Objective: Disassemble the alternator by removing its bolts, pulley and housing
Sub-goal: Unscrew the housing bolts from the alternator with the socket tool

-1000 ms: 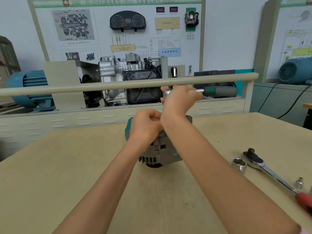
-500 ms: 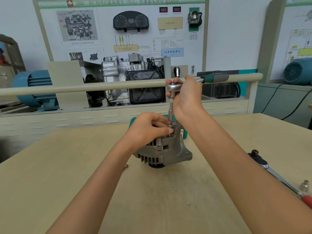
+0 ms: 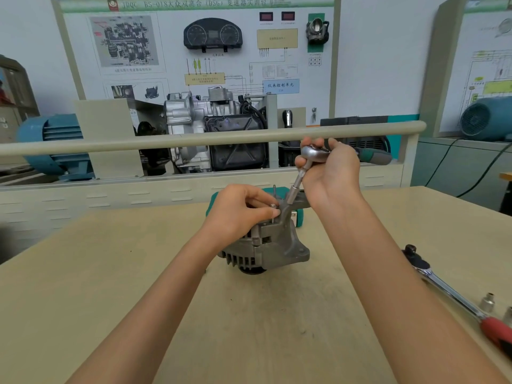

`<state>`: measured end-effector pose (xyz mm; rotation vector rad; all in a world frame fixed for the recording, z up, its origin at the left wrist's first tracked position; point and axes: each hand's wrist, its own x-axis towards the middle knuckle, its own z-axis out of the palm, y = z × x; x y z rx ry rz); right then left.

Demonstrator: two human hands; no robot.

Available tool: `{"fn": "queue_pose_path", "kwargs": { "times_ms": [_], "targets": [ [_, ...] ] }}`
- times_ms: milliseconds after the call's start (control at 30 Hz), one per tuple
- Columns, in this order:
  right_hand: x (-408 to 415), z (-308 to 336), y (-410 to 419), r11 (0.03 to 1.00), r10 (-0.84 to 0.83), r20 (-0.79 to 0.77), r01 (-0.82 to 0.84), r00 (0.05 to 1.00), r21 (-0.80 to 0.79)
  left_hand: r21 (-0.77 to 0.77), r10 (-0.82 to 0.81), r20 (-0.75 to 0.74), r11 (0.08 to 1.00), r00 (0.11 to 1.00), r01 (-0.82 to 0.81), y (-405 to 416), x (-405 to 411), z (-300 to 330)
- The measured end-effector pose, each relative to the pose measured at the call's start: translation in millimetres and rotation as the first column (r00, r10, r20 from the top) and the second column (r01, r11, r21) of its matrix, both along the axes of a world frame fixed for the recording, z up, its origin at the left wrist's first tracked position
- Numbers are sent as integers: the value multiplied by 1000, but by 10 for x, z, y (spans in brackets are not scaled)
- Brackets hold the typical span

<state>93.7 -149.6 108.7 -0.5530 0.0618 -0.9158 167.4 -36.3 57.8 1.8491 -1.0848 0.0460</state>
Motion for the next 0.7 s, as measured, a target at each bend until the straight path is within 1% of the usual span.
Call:
{"fn": "queue_pose_path", "kwargs": {
  "times_ms": [167,367,500,600,700],
  "targets": [
    [-2,11,13,999,21,-7,-21,1000,37,-20,21,-65,1000,998,-23,0,8,-10],
    [18,18,0,996,55,-23,-53,998,69,-22,56,-62,998,997,-57,-5,3,4],
    [-3,32,0,992,77,-28,-74,997,102,40,-15,-77,999,997,18,36,20,83],
    [-19,37,-11,991,79,-32,-75,996,114,-21,6,-92,1000,996,-8,19,17,88],
    [-29,45,-33,986,92,-33,-87,995,139,-128,-4,-93,992,996,-8,2,-33,120]
  ]
}}
